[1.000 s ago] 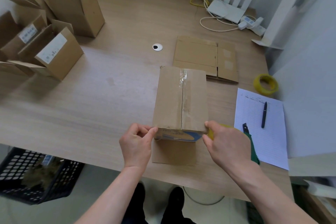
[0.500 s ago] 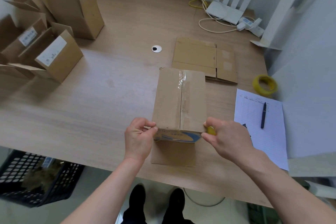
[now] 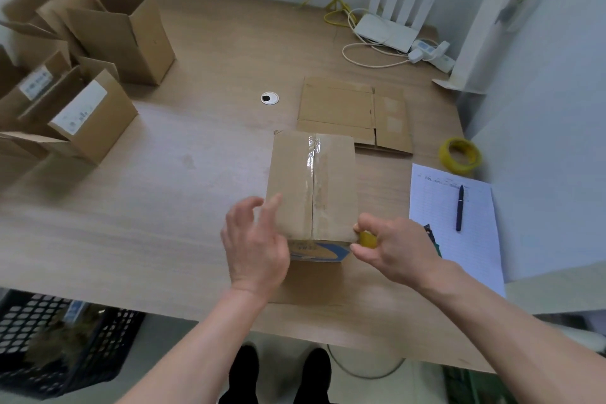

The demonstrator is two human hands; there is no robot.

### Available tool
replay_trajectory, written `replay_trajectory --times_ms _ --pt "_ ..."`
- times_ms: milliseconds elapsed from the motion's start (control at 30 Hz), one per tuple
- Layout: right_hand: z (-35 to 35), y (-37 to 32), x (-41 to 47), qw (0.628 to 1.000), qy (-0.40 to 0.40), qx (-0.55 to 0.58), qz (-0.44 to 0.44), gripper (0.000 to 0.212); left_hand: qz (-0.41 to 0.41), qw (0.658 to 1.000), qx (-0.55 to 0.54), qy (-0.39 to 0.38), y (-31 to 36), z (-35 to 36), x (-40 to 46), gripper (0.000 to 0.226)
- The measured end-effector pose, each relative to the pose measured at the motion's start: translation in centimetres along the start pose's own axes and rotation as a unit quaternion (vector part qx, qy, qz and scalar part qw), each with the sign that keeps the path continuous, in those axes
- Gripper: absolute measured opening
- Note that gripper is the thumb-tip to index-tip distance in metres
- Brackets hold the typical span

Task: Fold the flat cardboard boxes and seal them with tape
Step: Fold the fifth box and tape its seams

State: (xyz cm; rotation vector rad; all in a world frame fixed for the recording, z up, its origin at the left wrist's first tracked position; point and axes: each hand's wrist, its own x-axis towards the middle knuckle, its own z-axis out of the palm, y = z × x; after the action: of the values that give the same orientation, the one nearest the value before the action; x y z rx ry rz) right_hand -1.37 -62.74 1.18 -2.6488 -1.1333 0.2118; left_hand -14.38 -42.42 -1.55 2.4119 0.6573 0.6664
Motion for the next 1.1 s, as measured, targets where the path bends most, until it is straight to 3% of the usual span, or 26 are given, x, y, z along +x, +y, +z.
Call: replay_trajectory --times_ms 67,167,267,400,567,733,833,967,1100 --pt "0.1 0.0 -0.1 1.0 0.0 0.0 0.004 0.023 0.196 0.977 0.046 -0.07 1.0 0.7 -0.1 0.056" --pt "0.2 -0.1 -0.2 1.0 0.01 0.01 -0.002 0.026 0.29 0.92 0.166 -0.203 1.8 2.5 -1.1 0.056" --pt "0.1 -0.1 0.0 1.0 0.007 0.011 0.002 0.025 0.261 0.902 0.242 -0.246 1.8 3.5 -1.1 0.062" --pt "-0.2 -0.1 0.1 0.999 -0.027 0.027 0.015 0.026 0.24 0.915 0.216 -0.243 1.6 3.3 -1.0 0.065" --pt "-1.3 -0.7 0.0 0.977 -0.096 0.16 0.106 0.027 0.256 0.915 0.2 -0.239 0.5 2.3 0.1 0.065" --pt "-2.1 -3.1 -1.1 0.963 -0.192 0.163 0.096 0.066 0.325 0.898 0.135 -0.262 -2.5 0.2 3.2 0.058" --pt "-1.7 -4.2 -1.9 0.956 -0.211 0.185 0.086 0.089 0.336 0.895 0.096 -0.276 -4.1 -0.8 4.8 0.053" --pt "-0.5 -5.2 -3.2 0.948 -0.182 0.248 0.083 0.089 0.307 0.922 0.079 -0.223 -4.0 -0.7 4.9 0.042" --pt "0.5 -4.9 -3.6 0.945 -0.152 0.269 0.105 0.089 0.205 0.961 0.109 -0.153 -3.1 0.2 3.9 0.035"
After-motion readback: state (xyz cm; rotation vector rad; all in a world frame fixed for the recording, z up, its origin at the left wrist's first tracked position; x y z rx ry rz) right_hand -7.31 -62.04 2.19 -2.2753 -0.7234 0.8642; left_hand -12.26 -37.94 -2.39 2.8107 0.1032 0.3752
